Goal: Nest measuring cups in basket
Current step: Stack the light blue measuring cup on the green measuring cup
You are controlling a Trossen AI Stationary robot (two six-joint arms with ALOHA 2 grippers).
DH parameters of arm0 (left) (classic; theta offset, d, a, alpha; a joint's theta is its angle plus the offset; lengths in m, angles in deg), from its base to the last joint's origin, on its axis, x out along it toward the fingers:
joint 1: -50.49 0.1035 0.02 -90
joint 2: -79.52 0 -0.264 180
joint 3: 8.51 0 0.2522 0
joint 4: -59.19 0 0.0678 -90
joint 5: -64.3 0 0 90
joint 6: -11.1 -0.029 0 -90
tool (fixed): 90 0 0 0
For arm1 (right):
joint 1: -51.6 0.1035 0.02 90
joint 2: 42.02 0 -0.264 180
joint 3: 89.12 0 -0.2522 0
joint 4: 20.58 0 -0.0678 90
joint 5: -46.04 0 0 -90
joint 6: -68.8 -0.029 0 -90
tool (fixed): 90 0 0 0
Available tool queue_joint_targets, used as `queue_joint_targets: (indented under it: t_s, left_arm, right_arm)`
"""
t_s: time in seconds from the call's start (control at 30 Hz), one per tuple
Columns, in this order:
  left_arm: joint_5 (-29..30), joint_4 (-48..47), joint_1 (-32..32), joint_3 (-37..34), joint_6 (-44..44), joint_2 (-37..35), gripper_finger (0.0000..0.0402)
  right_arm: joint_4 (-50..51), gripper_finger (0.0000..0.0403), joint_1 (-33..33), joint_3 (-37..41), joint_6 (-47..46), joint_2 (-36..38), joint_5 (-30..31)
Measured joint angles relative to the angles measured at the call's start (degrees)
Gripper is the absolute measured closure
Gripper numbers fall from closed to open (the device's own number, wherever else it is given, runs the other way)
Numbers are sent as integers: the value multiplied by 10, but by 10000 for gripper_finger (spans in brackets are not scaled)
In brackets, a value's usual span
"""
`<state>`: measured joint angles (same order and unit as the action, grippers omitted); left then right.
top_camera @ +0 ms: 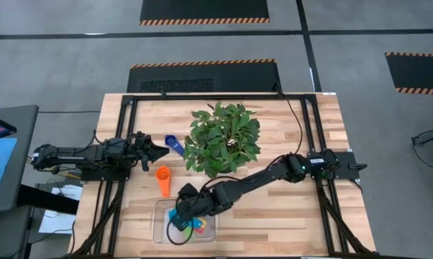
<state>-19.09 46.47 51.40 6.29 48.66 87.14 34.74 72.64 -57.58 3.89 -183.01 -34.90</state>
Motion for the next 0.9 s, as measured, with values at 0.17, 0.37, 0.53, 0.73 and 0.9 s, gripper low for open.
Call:
queue_joint_targets:
  t_s: [0.17,0.37,0.53,0.73,0.9]
  left_arm:
    - [-2,0,0,0,0,0,343]
    - [-2,0,0,0,0,0,343]
    - [-2,0,0,0,0,0,343]
    - [-2,0,0,0,0,0,343]
    - [-3,0,0,0,0,0,343]
  right_arm:
    - [0,275,-2,0,6,0,0]
    - [1,264,5,0,8,0,-2]
    - [2,267,12,0,9,0,-2]
    - [18,258,9,0,9,0,-2]
    - [17,239,9,0,9,0,-2]
